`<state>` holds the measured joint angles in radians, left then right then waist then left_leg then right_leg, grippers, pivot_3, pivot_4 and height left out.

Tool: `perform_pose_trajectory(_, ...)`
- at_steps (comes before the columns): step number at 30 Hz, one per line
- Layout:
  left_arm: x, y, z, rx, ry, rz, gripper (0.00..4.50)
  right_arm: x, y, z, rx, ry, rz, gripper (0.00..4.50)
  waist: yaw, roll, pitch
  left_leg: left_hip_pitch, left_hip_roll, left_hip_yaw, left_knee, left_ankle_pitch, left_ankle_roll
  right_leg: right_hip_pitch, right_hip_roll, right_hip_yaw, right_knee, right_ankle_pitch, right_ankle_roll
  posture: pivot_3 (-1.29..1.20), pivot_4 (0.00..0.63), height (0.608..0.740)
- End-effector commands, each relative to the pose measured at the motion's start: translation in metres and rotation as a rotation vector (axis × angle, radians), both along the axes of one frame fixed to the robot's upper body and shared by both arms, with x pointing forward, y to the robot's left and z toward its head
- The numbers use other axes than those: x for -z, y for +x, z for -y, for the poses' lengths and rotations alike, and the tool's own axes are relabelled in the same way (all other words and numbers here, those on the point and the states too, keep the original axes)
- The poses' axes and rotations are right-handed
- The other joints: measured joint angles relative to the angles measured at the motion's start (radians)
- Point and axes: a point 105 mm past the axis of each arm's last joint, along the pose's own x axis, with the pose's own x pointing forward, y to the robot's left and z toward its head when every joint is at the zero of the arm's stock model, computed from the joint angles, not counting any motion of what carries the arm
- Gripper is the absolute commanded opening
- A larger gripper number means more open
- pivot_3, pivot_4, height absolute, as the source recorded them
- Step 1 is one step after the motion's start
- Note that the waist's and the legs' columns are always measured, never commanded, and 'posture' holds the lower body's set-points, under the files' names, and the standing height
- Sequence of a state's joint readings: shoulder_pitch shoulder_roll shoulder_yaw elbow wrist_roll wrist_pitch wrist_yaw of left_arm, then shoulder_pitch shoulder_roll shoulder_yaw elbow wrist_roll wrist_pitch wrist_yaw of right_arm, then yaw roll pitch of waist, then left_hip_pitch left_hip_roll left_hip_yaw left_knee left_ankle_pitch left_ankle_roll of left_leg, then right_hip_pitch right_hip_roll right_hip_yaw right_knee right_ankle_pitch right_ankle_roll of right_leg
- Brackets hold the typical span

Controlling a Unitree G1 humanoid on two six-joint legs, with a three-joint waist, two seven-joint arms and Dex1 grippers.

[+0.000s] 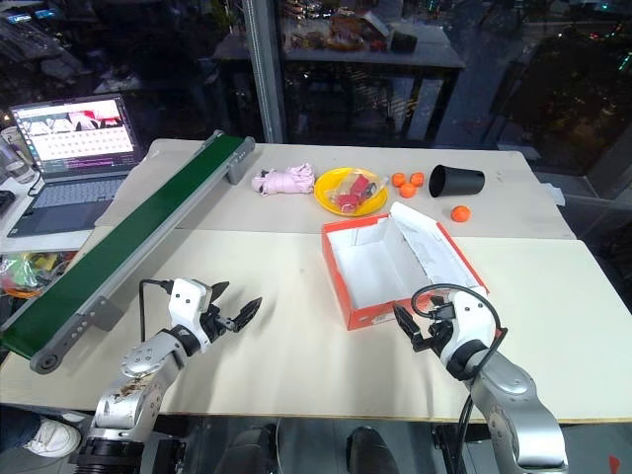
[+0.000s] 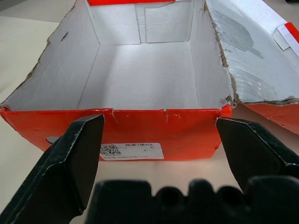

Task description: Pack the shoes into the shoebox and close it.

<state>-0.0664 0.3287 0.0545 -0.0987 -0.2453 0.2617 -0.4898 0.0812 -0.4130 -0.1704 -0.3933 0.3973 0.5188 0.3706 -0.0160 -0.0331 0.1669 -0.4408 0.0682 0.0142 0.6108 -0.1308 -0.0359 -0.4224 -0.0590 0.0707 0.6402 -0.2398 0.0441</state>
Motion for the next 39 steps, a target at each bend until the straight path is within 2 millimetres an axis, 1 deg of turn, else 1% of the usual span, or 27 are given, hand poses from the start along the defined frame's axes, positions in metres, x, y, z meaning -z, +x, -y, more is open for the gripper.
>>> perform_pose_trajectory(1,-0.012,0.006,-0.004,0.011,-0.007,0.03,4.5,-0.024,0.003,0.001,-0.006,-0.008,0.086,4.45,0.0,0.0,0.0,0.0,0.0,0.0,0.0,0.0,0.0,0.0,0.0,0.0,0.0,0.0,0.0,0.0,0.15,0.74)
perform_pose_trajectory(3,-0.031,0.017,-0.018,-0.025,-0.024,0.083,4.5,-0.05,0.009,0.003,-0.014,-0.019,0.147,4.45,-0.001,0.0,0.0,0.0,0.0,0.0,0.0,0.0,0.0,0.0,0.0,0.0,0.0,0.0,0.0,0.0,0.15,0.74)
perform_pose_trajectory(4,-0.039,0.021,-0.023,-0.037,-0.025,0.111,4.5,-0.06,0.011,0.003,-0.022,-0.03,0.17,4.45,-0.002,0.0,0.001,0.0,0.0,0.0,0.0,0.0,0.0,-0.001,0.0,0.0,0.001,0.0,0.0,0.0,0.15,0.74)
perform_pose_trajectory(9,-0.078,0.039,-0.044,-0.111,-0.01,0.234,4.5,-0.102,0.026,-0.009,-0.096,-0.055,0.256,4.45,-0.003,0.0,0.001,0.0,0.0,0.0,0.001,0.0,0.001,0.0,0.001,0.0,0.0,0.001,0.0,0.0,0.15,0.74)
perform_pose_trajectory(11,-0.091,0.042,-0.049,-0.134,0.006,0.27,4.5,-0.11,0.031,-0.017,-0.134,-0.055,0.267,4.45,-0.001,0.0,0.001,0.0,0.0,0.0,0.0,0.004,0.006,0.0,0.001,0.0,0.0,0.001,0.001,0.0,0.15,0.74)
perform_pose_trajectory(13,-0.101,0.045,-0.056,-0.17,0.02,0.298,4.5,-0.116,0.035,-0.026,-0.176,-0.052,0.271,4.45,-0.001,-0.001,0.001,-0.001,0.0,0.0,-0.001,0.004,0.007,0.0,0.001,0.0,0.0,0.002,0.004,0.0,0.15,0.74)
perform_pose_trajectory(15,-0.11,0.045,-0.062,-0.2,0.026,0.32,4.5,-0.12,0.039,-0.033,-0.216,-0.052,0.272,4.45,0.0,-0.001,0.001,-0.002,0.0,-0.001,-0.002,0.004,0.007,-0.001,0.001,0.0,0.0,0.003,0.006,0.0,0.15,0.74)
perform_pose_trajectory(17,-0.122,0.042,-0.07,-0.24,0.041,0.345,4.5,-0.121,0.048,-0.049,-0.279,-0.048,0.269,4.45,0.0,-0.001,0.001,-0.001,0.0,0.0,-0.002,0.004,0.007,-0.001,0.001,0.0,0.0,0.003,0.006,0.0,0.15,0.74)
perform_pose_trajectory(18,-0.124,0.04,-0.073,-0.25,0.043,0.349,4.5,-0.12,0.051,-0.054,-0.299,-0.046,0.266,4.45,-0.004,-0.001,0.001,-0.001,0.0,0.0,-0.002,0.005,0.007,-0.001,0.001,0.0,0.0,0.003,0.006,0.0,0.15,0.74)
perform_pose_trajectory(21,-0.122,0.034,-0.082,-0.287,0.039,0.332,4.5,-0.118,0.057,-0.064,-0.34,-0.039,0.255,4.45,-0.006,-0.002,0.001,-0.001,0.0,0.0,-0.002,0.005,0.007,-0.001,0.001,0.0,0.0,0.003,0.006,0.0,0.15,0.74)
perform_pose_trajectory(27,-0.104,0.017,-0.102,-0.364,0.039,0.268,4.5,-0.109,0.06,-0.093,-0.45,-0.017,0.226,4.45,-0.006,-0.002,0.002,-0.001,0.0,0.0,-0.001,0.005,0.007,-0.001,0.001,0.0,0.001,0.003,0.005,0.0,0.15,0.74)
perform_pose_trajectory(30,-0.099,0.011,-0.112,-0.393,0.047,0.251,4.5,-0.105,0.061,-0.106,-0.486,0.002,0.214,4.45,-0.006,-0.002,0.002,-0.001,0.001,0.0,-0.001,0.005,0.007,-0.002,0.001,0.0,0.001,0.003,0.004,0.0,0.15,0.74)
perform_pose_trajectory(33,-0.095,0.008,-0.122,-0.42,0.057,0.235,4.5,-0.103,0.058,-0.12,-0.533,0.032,0.207,4.45,-0.004,-0.002,0.002,-0.001,0.001,0.0,-0.001,0.005,0.007,-0.002,0.001,-0.001,0.001,0.002,0.001,0.0,0.15,0.74)
perform_pose_trajectory(35,-0.092,0.007,-0.131,-0.437,0.064,0.221,4.5,-0.098,0.055,-0.129,-0.574,0.035,0.191,4.45,-0.004,-0.002,0.002,-0.001,0.001,0.0,-0.001,0.004,0.007,-0.002,0.001,-0.001,0.001,0.001,0.0,0.0,0.15,0.74)
perform_pose_trajectory(39,-0.094,0.009,-0.136,-0.443,0.067,0.219,4.5,-0.092,0.054,-0.135,-0.591,0.033,0.176,4.45,-0.002,-0.002,0.002,-0.001,0.001,0.0,-0.001,0.003,0.005,-0.002,0.001,-0.001,0.001,0.001,-0.001,0.0,0.15,0.74)
